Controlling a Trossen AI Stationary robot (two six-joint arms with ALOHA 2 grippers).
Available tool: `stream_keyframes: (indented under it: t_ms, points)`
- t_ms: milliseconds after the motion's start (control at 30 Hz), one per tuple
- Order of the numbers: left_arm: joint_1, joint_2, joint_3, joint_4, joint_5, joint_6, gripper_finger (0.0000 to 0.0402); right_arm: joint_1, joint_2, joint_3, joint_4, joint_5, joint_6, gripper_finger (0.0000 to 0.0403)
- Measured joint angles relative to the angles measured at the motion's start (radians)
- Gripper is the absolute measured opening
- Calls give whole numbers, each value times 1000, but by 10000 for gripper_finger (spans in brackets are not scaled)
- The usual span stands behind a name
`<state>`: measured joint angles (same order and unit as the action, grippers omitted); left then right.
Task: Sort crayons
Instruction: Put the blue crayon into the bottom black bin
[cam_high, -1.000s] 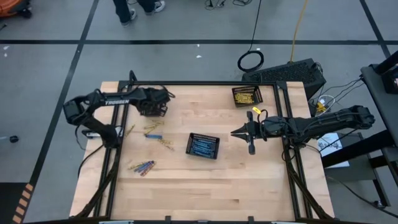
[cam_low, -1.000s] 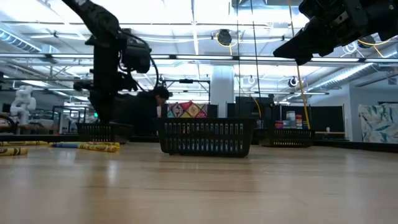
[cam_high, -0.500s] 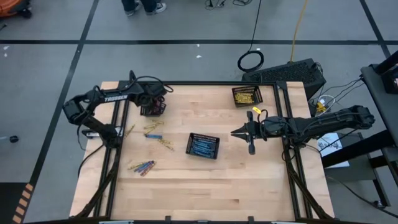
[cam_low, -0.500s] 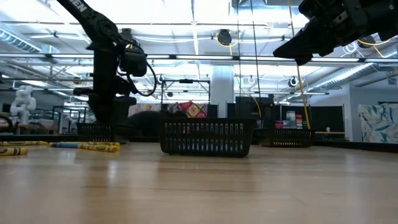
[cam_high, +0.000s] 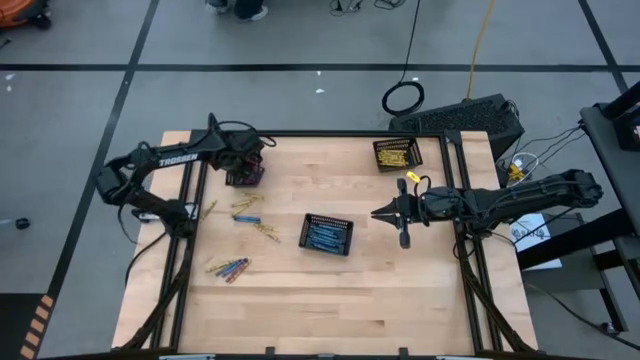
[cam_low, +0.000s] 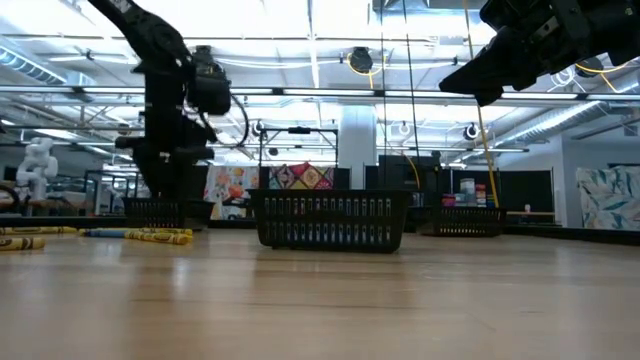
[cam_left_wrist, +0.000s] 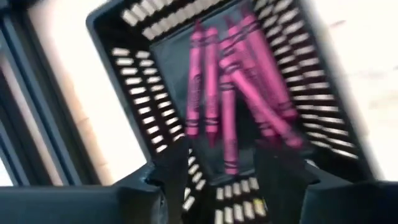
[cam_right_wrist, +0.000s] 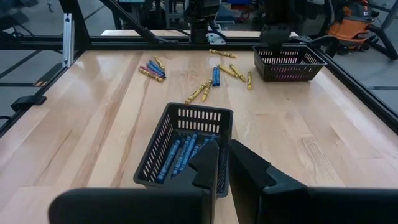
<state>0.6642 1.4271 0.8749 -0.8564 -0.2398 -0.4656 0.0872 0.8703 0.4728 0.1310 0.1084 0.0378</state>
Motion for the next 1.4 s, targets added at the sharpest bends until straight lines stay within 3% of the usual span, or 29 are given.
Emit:
stream_keyframes:
  t_ms: [133, 333, 467, 533, 667, 767, 1067, 1400]
  points:
    - [-129, -95, 0, 15, -3, -51, 184, 0, 4, 0, 1, 0, 3, 22]
    - [-508, -203, 1, 120, -124, -165, 185, 0, 53, 0, 32, 0, 27, 22]
    - [-766, -203, 1, 206, -228, -177, 185, 0, 116, 0, 79, -3, 30, 22]
    - [-889, -182, 2, 230, -272, -109, 185, 0, 152, 0, 117, -18, 32, 22]
    - [-1092, -108, 2, 222, -332, -36, 185, 0, 221, 0, 187, -125, 17, 22]
    - [-1152, -54, 2, 215, -333, -69, 185, 0, 255, 0, 227, -186, 13, 22]
    - [-1186, 85, 1, 189, -239, -132, 185, 0, 275, 0, 254, -189, 10, 22]
    - [-1153, -11, -5, -124, -209, -380, 185, 0, 273, 0, 254, -189, 10, 22]
